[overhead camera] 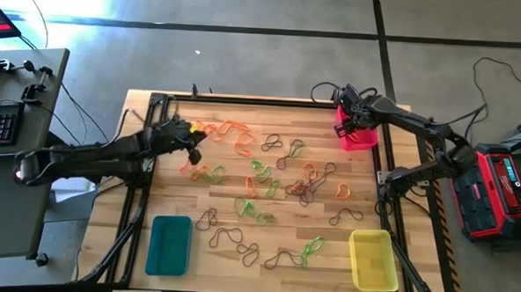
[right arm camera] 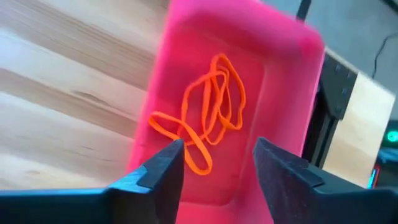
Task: Sort rubber bands into baskets
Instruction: Put the orange rubber band into the red bin
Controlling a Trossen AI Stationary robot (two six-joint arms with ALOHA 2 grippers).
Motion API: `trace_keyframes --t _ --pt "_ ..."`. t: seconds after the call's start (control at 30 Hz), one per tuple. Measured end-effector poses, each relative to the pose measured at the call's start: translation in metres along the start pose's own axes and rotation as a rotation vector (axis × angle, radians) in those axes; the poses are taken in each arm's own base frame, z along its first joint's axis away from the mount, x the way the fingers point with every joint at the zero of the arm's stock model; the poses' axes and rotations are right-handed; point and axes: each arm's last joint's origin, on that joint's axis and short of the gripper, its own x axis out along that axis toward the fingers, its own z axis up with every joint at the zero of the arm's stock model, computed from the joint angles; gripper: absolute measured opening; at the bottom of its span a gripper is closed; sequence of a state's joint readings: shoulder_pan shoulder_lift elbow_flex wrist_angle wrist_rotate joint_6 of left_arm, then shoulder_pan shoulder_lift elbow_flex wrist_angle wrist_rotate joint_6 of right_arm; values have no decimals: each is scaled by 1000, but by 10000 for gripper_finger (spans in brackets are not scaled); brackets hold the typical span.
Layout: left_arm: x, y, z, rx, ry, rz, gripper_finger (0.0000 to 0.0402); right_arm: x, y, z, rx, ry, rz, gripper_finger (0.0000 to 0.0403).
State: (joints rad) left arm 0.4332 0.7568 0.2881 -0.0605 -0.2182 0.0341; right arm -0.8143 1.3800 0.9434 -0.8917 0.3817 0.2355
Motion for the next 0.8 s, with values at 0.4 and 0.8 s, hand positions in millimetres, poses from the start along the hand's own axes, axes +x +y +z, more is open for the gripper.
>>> trace_keyframes --t 0.4,0.8 --pt "52 14 18 1 297 110 110 -62 31 23 -129 -194 121 185" --pt "99 39 9 -24 431 133 111 -81 64 18 -248 -281 300 185"
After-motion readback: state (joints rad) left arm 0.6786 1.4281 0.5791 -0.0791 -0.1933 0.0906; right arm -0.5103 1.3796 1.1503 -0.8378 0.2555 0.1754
